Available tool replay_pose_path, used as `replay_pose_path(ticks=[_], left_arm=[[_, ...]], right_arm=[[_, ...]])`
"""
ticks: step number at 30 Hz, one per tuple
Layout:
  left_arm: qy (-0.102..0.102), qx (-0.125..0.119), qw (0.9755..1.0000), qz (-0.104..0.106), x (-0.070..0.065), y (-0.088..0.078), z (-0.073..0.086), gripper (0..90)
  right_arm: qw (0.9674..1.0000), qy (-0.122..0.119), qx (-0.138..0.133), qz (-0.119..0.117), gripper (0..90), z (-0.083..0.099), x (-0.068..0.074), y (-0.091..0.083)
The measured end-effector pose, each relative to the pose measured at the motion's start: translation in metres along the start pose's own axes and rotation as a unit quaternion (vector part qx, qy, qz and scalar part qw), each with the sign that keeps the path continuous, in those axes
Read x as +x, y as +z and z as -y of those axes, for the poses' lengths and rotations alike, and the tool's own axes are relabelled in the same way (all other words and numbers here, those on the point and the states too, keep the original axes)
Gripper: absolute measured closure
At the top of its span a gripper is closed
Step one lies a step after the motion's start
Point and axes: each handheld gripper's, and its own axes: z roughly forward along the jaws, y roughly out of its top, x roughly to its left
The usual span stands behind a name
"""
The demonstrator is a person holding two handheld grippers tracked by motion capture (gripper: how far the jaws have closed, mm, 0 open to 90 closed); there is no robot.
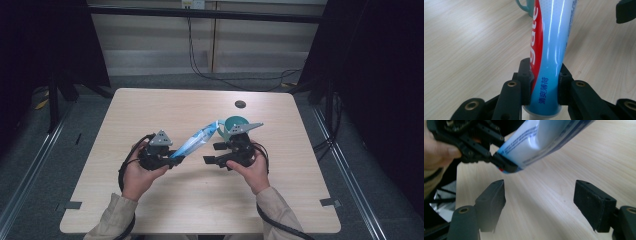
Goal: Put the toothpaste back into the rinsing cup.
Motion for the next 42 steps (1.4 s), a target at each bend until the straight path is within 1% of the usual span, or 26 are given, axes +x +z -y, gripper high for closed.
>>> replay_pose_path(ticks=[1, 2, 3, 5, 7, 8, 10, 11, 14, 15, 16, 18, 20, 21, 23, 24, 27, 28, 30, 31, 33, 34, 35, 38, 39, 42], left_arm=[[0.002, -0.002, 1.0, 0.0, 0.0, 0.0, -0.001, 72.1], [0.002, -0.002, 1.0, 0.0, 0.0, 0.0, -0.001, 72.1], [-0.001, -0.004, 1.0, 0.001, -0.001, 0.0, -0.001, 72.1], [-0.001, -0.005, 1.0, -0.001, -0.002, 0.0, -0.002, 72.1], [-0.002, -0.009, 1.0, 0.001, -0.003, 0.001, -0.002, 72.1], [0.0, -0.01, 1.0, -0.002, -0.004, 0.001, -0.002, 72.1], [-0.003, -0.009, 1.0, 0.001, -0.004, 0.001, -0.002, 72.1], [0.002, -0.012, 0.9999, -0.004, -0.005, 0.001, -0.003, 72.1], [0.002, -0.007, 1.0, 0.001, -0.006, 0.002, -0.004, 72.1], [0.003, -0.009, 1.0, 0.0, -0.006, 0.003, -0.005, 72.1], [0.003, -0.009, 1.0, 0.0, -0.006, 0.003, -0.005, 72.1], [-0.001, -0.011, 0.9999, 0.002, -0.006, 0.004, -0.005, 72.1], [0.001, -0.008, 1.0, 0.003, -0.007, 0.005, -0.005, 72.1], [0.0, -0.011, 0.9999, 0.005, -0.008, 0.006, -0.005, 72.1], [-0.001, -0.01, 0.9999, 0.004, -0.009, 0.006, -0.005, 72.1], [-0.001, -0.011, 0.9999, 0.008, -0.01, 0.008, -0.005, 72.1], [0.0, -0.01, 0.9999, 0.011, -0.012, 0.01, -0.006, 72.0], [-0.002, -0.013, 0.9998, 0.012, -0.012, 0.011, -0.007, 72.0], [-0.004, -0.011, 0.9999, 0.012, -0.013, 0.013, -0.007, 72.0], [-0.006, -0.013, 0.9998, 0.014, -0.013, 0.014, -0.007, 72.0], [-0.006, -0.013, 0.9998, 0.014, -0.014, 0.014, -0.007, 72.0], [-0.006, -0.013, 0.9998, 0.014, -0.014, 0.014, -0.007, 72.0], [-0.009, -0.017, 0.9997, 0.017, -0.014, 0.015, -0.007, 72.0], [-0.006, -0.016, 0.9998, 0.013, -0.014, 0.015, -0.007, 71.9], [-0.008, -0.016, 0.9997, 0.017, -0.014, 0.015, -0.008, 71.9], [-0.011, -0.018, 0.9996, 0.019, -0.014, 0.015, -0.008, 71.9]], right_arm=[[0.9999, 0.008, -0.01, -0.001, 25.9, 0.0, 0.0, 0.001], [0.9999, 0.008, -0.01, -0.001, 25.9, 0.0, 0.0, 0.001], [0.9997, 0.015, -0.017, -0.003, 25.9, 0.0, -0.001, 0.001], [0.9995, 0.02, -0.023, -0.006, 25.8, 0.0, -0.001, 0.002], [0.9994, 0.023, -0.026, -0.008, 25.8, 0.0, -0.001, 0.002], [0.9994, 0.023, -0.026, -0.008, 25.8, 0.0, -0.001, 0.002], [0.9992, 0.027, -0.028, -0.005, 25.8, -0.001, -0.001, 0.003], [0.9989, 0.03, -0.034, -0.006, 26.0, -0.002, -0.001, 0.003], [0.9986, 0.035, -0.04, -0.006, 26.0, -0.003, -0.001, 0.004], [0.9982, 0.042, -0.042, -0.01, 25.9, -0.003, -0.002, 0.004], [0.9981, 0.044, -0.042, -0.007, 25.9, -0.004, -0.002, 0.004], [0.9977, 0.048, -0.047, -0.01, 25.9, -0.004, -0.003, 0.004], [0.9966, 0.057, -0.057, -0.014, 26.3, -0.003, -0.004, 0.005], [0.9962, 0.062, -0.06, -0.013, 26.3, -0.002, -0.004, 0.005], [0.996, 0.064, -0.062, -0.013, 26.3, -0.002, -0.005, 0.006], [0.9951, 0.071, -0.066, -0.021, 26.3, -0.001, -0.006, 0.007], [0.9946, 0.073, -0.07, -0.021, 26.6, -0.002, -0.006, 0.008], [0.9947, 0.074, -0.07, -0.018, 26.6, -0.002, -0.006, 0.009], [0.9942, 0.076, -0.074, -0.019, 27.6, -0.004, -0.005, 0.009], [0.9937, 0.077, -0.079, -0.016, 29.2, -0.005, -0.005, 0.009], [0.9932, 0.077, -0.085, -0.022, 30.3, -0.006, -0.004, 0.007], [0.9932, 0.077, -0.085, -0.022, 30.3, -0.006, -0.004, 0.007], [0.9932, 0.077, -0.087, -0.016, 30.8, -0.008, -0.003, 0.006], [0.9928, 0.077, -0.09, -0.018, 32.5, -0.008, -0.003, 0.005], [0.9928, 0.077, -0.09, -0.018, 32.5, -0.008, -0.003, 0.005], [0.9919, 0.082, -0.096, -0.018, 33.7, -0.009, -0.003, 0.005]])
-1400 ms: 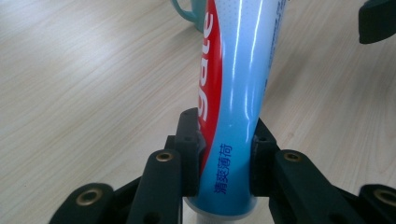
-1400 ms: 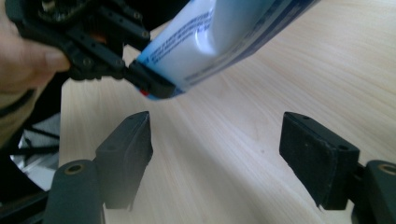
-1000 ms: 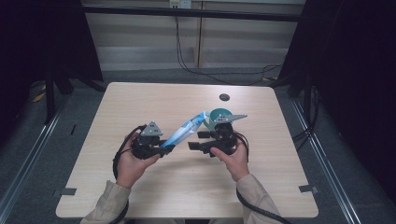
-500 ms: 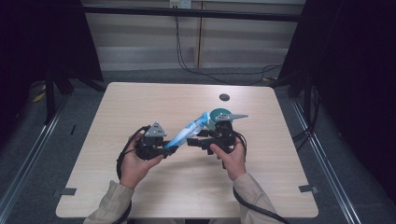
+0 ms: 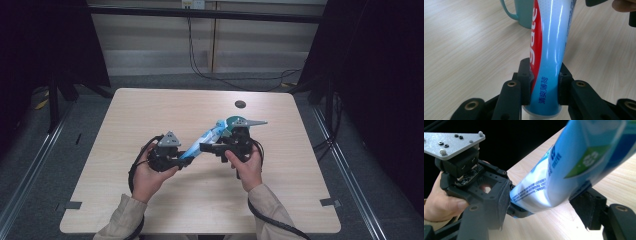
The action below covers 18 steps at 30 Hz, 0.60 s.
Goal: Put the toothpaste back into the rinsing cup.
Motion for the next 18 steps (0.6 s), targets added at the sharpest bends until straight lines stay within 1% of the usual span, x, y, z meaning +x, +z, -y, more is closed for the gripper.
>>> replay_pose_path(ticks=[2, 4, 5, 7, 8, 9, 12, 13, 14, 15, 18], left_arm=[[-0.003, -0.004, 1.0, 0.0, -0.0002, 0.0001, 0.0, 71.8], [-0.001, -0.001, 1.0, -0.001, -0.0007, -0.0009, -0.0006, 71.8], [-0.001, -0.001, 1.0, -0.001, -0.0007, -0.0009, -0.0006, 71.7], [-0.006, -0.004, 1.0, 0.004, -0.0013, -0.0003, -0.0007, 71.7], [-0.004, -0.006, 1.0, 0.003, -0.0017, 0.0004, -0.0008, 71.6], [-0.008, -0.006, 0.9999, 0.004, -0.0025, 0.0012, -0.0012, 71.6], [-0.009, -0.007, 0.9999, 0.005, -0.0035, 0.0021, -0.0013, 71.5], [-0.013, -0.005, 0.9999, 0.008, -0.0048, 0.0028, -0.0014, 71.5], [-0.009, -0.003, 0.9999, 0.006, -0.0054, 0.003, -0.0017, 71.5], [-0.014, -0.003, 0.9999, 0.009, -0.0062, 0.0037, -0.0017, 71.4], [-0.016, -0.004, 0.9998, 0.01, -0.0072, 0.0046, -0.0014, 71.2]], right_arm=[[1.0, 0.0, -0.004, 0.004, 36.3, 0.0, 0.0, -0.0004], [1.0, 0.004, -0.008, 0.003, 39.2, 0.0003, -0.0004, -0.0009], [1.0, 0.004, -0.008, 0.003, 39.2, 0.0003, -0.0004, -0.0009], [0.9998, 0.006, -0.015, 0.007, 43.3, 0.0006, -0.0012, -0.0025], [0.9998, 0.01, -0.016, 0.009, 44.4, 0.0006, -0.0018, -0.0037], [0.9997, 0.012, -0.018, 0.009, 44.5, 0.0006, -0.002, -0.004], [0.9997, 0.014, -0.02, 0.01, 44.7, 0.0003, -0.0021, -0.0047], [0.9995, 0.018, -0.022, 0.009, 45.0, 0.0002, -0.0026, -0.0052], [0.9995, 0.02, -0.023, 0.01, 45.1, 0.0001, -0.0027, -0.0055], [0.9993, 0.025, -0.026, 0.009, 45.7, 0.0003, -0.0032, -0.0058], [0.9992, 0.026, -0.03, 0.007, 47.4, 0.0005, -0.0037, -0.0064]])
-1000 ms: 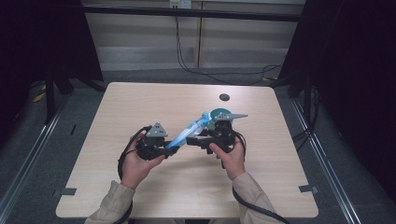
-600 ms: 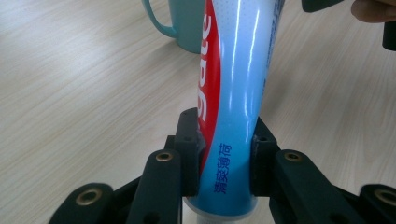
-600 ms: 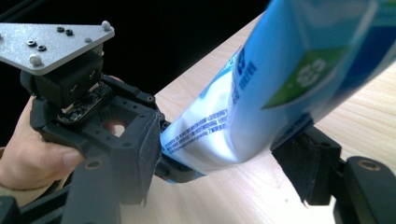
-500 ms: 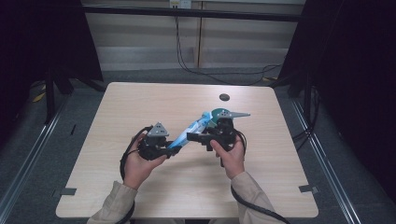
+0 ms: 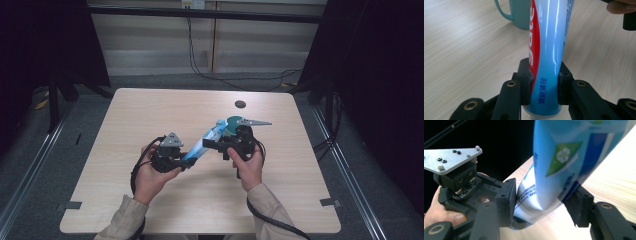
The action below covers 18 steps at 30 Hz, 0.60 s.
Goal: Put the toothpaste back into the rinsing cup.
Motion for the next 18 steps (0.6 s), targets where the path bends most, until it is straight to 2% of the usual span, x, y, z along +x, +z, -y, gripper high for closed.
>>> replay_pose_path(ticks=[7, 9, 18], left_arm=[[-0.001, 0.003, 1.0, 0.006, -0.005, 0.007, 0.001, 70.3], [0.007, 0.009, 0.9999, 0.008, -0.007, 0.01, 0.002, 69.4], [0.013, 0.009, 0.9998, 0.011, -0.012, 0.014, 0.0, 67.2]], right_arm=[[0.9998, 0.017, -0.008, -0.004, 52.9, 0.0, -0.002, -0.001], [0.9998, 0.016, -0.006, -0.008, 56.4, -0.001, -0.001, -0.002], [0.9998, 0.016, -0.007, -0.012, 62.5, -0.004, 0.002, -0.003]])
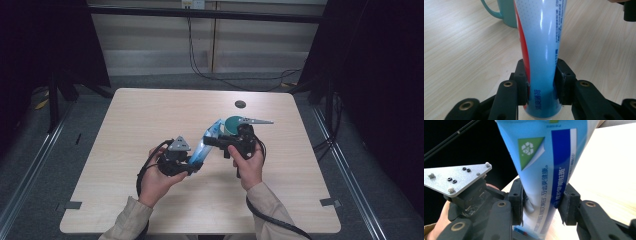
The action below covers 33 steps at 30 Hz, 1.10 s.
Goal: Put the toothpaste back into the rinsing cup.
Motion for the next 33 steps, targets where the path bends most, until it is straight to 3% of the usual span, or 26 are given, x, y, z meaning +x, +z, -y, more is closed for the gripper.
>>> replay_pose_path(ticks=[11, 16, 21, 28, 30, 33], left_arm=[[0.013, 0.002, 0.9999, 0.007, -0.0046, 0.0077, 0.0007, 61.9], [0.005, 0.004, 1.0, 0.005, -0.0042, 0.0073, -0.0007, 62.4], [-0.011, 0.008, 0.9999, -0.003, -0.0034, 0.0039, -0.0018, 67.6], [-0.003, 0.003, 1.0, 0.001, -0.0073, 0.0052, -0.0028, 69.3], [-0.008, 0.002, 1.0, 0.005, -0.0075, 0.0063, -0.0028, 68.9], [0.004, 0.0, 0.9999, 0.011, -0.0095, 0.0097, -0.0015, 66.1]], right_arm=[[0.9996, -0.021, 0.008, 0.018, 68.3, -0.0015, 0.0066, 0.0038], [0.9996, -0.022, 0.007, 0.018, 69.8, -0.0023, 0.0076, 0.0057], [0.9998, -0.018, 0.0, 0.009, 65.4, -0.0012, 0.0065, 0.0055], [0.9997, -0.014, -0.008, 0.016, 57.8, -0.0021, 0.0073, 0.0054], [0.9997, -0.013, -0.008, 0.021, 58.0, -0.0025, 0.0075, 0.0057], [0.9997, -0.009, -0.003, 0.023, 66.7, -0.0024, 0.0067, 0.0058]])
